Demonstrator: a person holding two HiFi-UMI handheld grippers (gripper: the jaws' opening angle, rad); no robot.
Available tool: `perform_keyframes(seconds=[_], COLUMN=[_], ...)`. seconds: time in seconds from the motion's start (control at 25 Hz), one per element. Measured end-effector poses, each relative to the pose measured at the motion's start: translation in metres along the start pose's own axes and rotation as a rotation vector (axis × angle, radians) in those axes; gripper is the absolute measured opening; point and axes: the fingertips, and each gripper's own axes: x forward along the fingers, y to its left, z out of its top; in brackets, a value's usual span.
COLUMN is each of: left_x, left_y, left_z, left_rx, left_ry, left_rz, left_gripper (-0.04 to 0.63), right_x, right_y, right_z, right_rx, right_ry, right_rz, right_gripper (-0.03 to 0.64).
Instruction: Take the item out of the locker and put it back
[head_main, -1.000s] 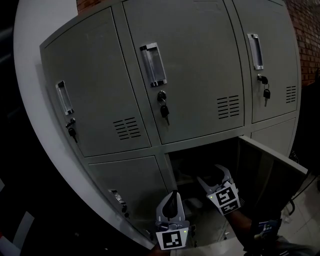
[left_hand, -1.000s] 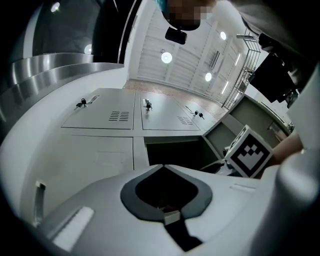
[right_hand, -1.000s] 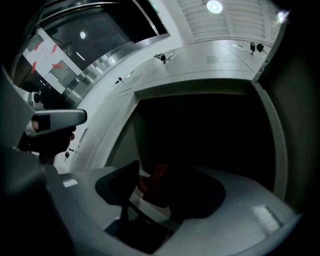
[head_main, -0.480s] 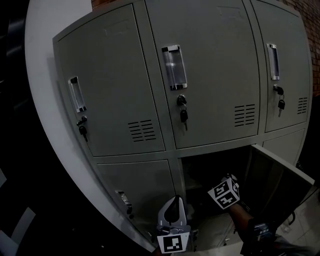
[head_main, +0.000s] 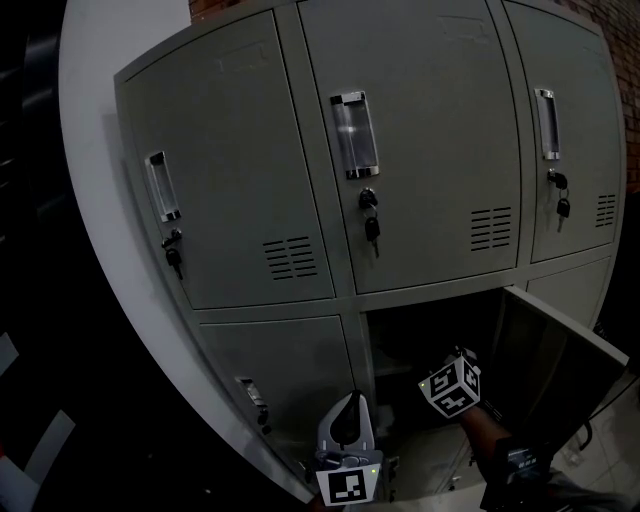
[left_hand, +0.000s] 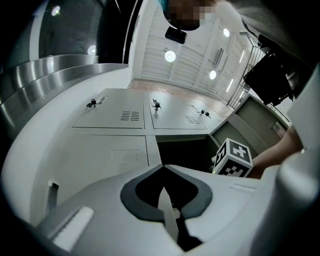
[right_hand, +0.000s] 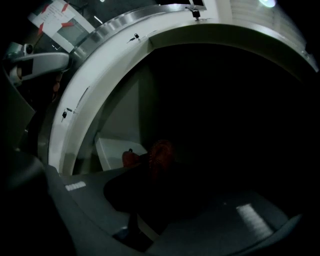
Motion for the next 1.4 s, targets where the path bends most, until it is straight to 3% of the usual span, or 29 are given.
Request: perform_keyframes(seconds=[0.32,0.68,1.08,1.4], left_x=[0.000,0.007,-0.001,-0.027], left_y=[-0.014,-0.040,-0.057,-0.059], left_z=[0.006,0.010,0.014,0.024], left_rx=[0.009,-0.016,-0.035,-0.061], left_ry=[0.012,0.010,0.025,0.049], left_rz=[-0.041,-0.092,-0.119,-0.137], left_gripper=[0.000,0.000,0.000,0.000], right_x=[-0.057,-0.143,-0.209,-0.247], right_y=[-0.019,-0.029,-0.028,-0.010], right_z=[0.025,0.055,0.061,0.066], right_rx=[0.114,0.161,0.237,0.268], right_ry=[-0.151,-0.302,-0.397,-0.367], right_rz=[-0.102,-0.167,-0.227,-0.264], right_gripper=[0.098,0.097,0.095,0.095])
